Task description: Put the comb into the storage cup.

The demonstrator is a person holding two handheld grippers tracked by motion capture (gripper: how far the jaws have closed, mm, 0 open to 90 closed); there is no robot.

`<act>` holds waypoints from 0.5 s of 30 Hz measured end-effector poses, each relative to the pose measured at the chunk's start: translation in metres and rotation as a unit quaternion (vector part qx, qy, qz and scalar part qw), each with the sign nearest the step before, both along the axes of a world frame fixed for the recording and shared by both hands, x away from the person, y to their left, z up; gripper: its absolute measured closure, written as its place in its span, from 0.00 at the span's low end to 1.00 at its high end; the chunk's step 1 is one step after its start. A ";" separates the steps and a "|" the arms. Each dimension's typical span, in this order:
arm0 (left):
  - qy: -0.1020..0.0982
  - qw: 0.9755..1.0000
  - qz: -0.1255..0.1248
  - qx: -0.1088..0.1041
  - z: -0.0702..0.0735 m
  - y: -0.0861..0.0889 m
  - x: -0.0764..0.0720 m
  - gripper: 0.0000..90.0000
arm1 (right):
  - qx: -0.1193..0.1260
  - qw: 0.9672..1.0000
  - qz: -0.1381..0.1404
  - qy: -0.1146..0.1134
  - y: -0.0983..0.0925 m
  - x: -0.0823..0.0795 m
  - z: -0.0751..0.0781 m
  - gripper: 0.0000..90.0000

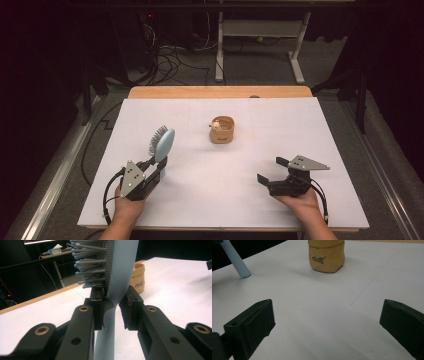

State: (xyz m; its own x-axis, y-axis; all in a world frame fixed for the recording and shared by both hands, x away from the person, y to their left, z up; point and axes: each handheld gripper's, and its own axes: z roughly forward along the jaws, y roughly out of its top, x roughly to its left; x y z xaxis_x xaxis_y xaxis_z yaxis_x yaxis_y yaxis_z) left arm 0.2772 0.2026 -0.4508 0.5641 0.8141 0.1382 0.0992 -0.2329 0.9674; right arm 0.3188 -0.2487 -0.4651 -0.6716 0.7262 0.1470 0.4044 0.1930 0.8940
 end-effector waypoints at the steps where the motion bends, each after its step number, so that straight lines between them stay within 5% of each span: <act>1: -0.001 1.000 -0.001 0.000 0.000 -0.001 0.000 0.82 | -0.001 1.000 -0.001 -0.002 0.000 0.000 0.000 0.00; 15: 0.000 1.000 -0.010 0.000 0.001 -0.007 -0.002 0.81 | -0.003 1.000 -0.001 -0.027 0.006 -0.002 0.008 0.00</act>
